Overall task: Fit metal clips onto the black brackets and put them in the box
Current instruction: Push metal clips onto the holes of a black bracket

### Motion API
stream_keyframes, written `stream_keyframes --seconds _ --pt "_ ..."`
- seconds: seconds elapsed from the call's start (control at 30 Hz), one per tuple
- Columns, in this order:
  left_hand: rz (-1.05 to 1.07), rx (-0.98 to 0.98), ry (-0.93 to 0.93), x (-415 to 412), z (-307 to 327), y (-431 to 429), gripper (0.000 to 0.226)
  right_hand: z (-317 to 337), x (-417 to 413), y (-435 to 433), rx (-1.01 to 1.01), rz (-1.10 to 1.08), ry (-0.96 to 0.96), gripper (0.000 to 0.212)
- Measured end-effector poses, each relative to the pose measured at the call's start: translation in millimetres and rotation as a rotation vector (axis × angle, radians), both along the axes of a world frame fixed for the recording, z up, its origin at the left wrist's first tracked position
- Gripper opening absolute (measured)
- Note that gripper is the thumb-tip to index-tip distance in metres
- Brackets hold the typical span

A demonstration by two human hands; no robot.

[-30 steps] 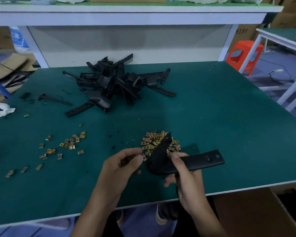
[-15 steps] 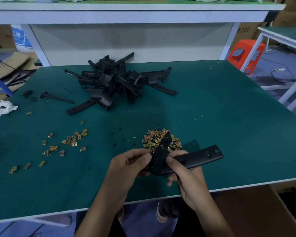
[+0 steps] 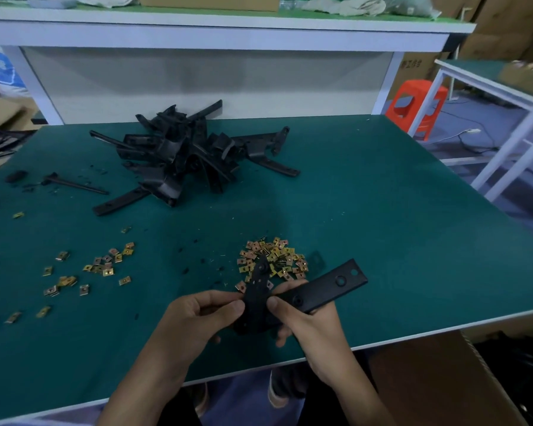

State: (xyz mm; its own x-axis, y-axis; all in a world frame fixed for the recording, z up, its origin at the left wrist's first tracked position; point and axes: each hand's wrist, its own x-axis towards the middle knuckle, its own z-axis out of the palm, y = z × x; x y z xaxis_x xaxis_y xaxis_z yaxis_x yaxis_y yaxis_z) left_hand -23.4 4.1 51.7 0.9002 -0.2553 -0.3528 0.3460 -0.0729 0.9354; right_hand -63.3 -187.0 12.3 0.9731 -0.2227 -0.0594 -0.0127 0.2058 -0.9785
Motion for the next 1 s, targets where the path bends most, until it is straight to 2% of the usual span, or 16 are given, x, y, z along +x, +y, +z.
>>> stream_keyframes --seconds 0.1,0.23,0.33,0.4,0.47,0.57,0.7,0.77,0.87,0.93,1.0 --pt "-0.015 -0.031 0.017 -1.1 -2.4 -1.6 0.031 -0.2 0.7 -1.7 -0.021 0.013 0.011 0.03" --pt "0.022 0.016 -0.041 -4.2 -7.2 -8.7 0.015 0.1 0.8 -0.2 -0.055 -0.017 -0.024 0.011" --pt "0.122 0.086 -0.117 -8.0 -6.8 -16.0 0.012 2.1 -1.1 2.4 -0.027 -0.062 -0.05 0.013" --pt "0.13 0.209 -0.197 -9.8 -4.9 -17.6 0.021 2.8 -2.7 3.4 -0.033 -0.085 -0.067 0.009" --pt "0.097 0.423 -0.307 -11.7 -1.3 -17.9 0.028 2.6 -3.3 4.1 -0.037 -0.105 -0.068 0.009" --pt "0.076 0.599 -0.447 -13.3 5.5 -23.1 0.027 1.5 -2.6 6.4 -0.044 -0.145 -0.055 0.01" --pt "0.061 0.587 -0.512 -11.2 5.2 -32.7 0.023 -0.7 -1.9 6.8 -0.021 -0.194 -0.073 0.01" --pt "0.052 0.535 -0.512 -7.9 4.1 -35.4 0.008 -1.0 -1.7 6.4 -0.007 -0.203 -0.082 0.009" --pt "0.053 0.509 -0.517 3.7 -2.2 -31.8 0.022 0.2 -0.4 5.4 0.037 -0.226 -0.069 0.013" --pt "-0.007 0.674 -0.599 10.8 -12.5 -26.3 0.017 -0.2 0.1 4.1 0.076 -0.223 -0.053 0.016" --pt "-0.096 0.876 -0.618 13.3 -20.9 -23.1 0.024 -1.1 0.1 3.2 0.085 -0.206 -0.046 0.018"
